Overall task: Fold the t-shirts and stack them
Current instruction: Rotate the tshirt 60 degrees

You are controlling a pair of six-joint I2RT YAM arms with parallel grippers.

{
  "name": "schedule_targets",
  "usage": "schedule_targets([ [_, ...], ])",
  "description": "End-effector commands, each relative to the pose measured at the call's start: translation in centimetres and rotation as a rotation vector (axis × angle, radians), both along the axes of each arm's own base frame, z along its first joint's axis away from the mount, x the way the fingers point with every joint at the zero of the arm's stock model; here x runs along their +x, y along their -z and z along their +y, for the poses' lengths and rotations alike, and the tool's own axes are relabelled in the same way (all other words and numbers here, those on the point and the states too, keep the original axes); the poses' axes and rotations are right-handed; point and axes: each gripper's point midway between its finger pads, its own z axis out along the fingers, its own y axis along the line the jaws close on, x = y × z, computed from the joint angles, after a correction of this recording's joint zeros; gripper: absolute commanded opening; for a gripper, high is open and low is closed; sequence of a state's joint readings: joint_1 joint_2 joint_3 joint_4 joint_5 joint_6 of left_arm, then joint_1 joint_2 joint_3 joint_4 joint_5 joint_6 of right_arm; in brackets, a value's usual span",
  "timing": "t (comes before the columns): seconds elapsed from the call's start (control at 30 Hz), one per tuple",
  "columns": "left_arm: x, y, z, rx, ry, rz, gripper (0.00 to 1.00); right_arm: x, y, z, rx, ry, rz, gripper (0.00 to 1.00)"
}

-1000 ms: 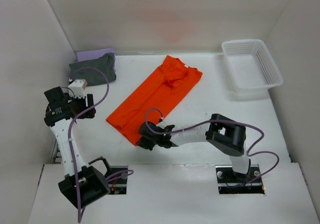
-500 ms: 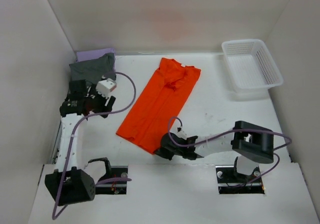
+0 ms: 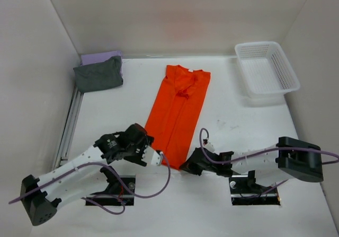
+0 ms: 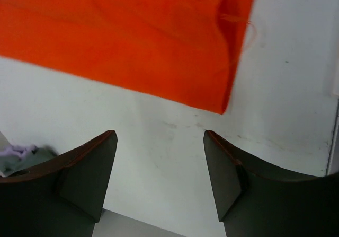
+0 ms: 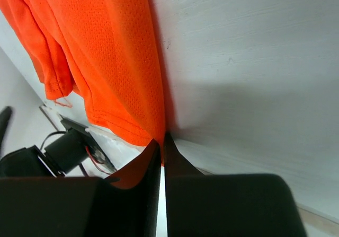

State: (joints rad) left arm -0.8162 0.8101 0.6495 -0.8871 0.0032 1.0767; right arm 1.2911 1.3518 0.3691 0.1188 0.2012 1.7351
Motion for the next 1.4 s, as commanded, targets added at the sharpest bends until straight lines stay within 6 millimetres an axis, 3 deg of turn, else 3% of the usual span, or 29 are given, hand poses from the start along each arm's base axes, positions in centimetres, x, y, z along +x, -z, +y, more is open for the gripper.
schedule_targets([
  [0.0, -0.5, 1.3, 0.7, 0.143, 0.128, -0.054, 0.65, -2.1, 5.8, -7.5, -0.327, -0.080, 0.030, 0.08],
  [0.1, -1.1, 2.6, 0.5, 0.163, 0.182, -0.033, 0.64, -2.4, 5.6, -7.6, -0.322, -0.099, 0.023, 0.15],
  [0.2, -0.5, 3.2, 0.2, 0.158, 0.203, -0.042, 0.64, -2.7, 4.3, -6.3, -0.288, -0.157, -0.024, 0.31],
  [0.3, -0.2, 3.7, -0.5, 0.131, 0.209, -0.047, 0.64, -2.7, 3.0, -5.5, -0.267, -0.195, -0.060, 0.39],
  [0.53, -0.6, 7.8, 0.4, 0.193, 0.233, -0.006, 0.64, -3.0, 1.1, -5.4, -0.220, -0.199, -0.101, 0.41],
  [0.67, 0.0, 8.5, 1.1, 0.203, 0.201, 0.010, 0.63, -2.7, -0.7, -5.1, -0.175, -0.192, -0.132, 0.42],
  [0.9, -1.1, 9.2, 1.3, 0.191, 0.227, 0.038, 0.62, -1.6, -1.8, -4.6, -0.144, -0.175, -0.151, 0.45],
  [1.1, -1.5, 9.1, 0.0, 0.147, 0.245, 0.052, 0.51, -1.5, -1.6, -3.4, -0.164, -0.181, -0.142, 0.50],
  [1.27, -1.7, 9.0, -0.7, 0.115, 0.257, 0.056, 0.25, -1.5, -1.4, -1.9, -0.169, -0.234, -0.147, 0.54],
  [1.37, -2.2, 8.9, -0.9, 0.106, 0.260, 0.071, 0.17, -1.5, -1.5, -1.7, -0.170, -0.239, -0.147, 0.55],
])
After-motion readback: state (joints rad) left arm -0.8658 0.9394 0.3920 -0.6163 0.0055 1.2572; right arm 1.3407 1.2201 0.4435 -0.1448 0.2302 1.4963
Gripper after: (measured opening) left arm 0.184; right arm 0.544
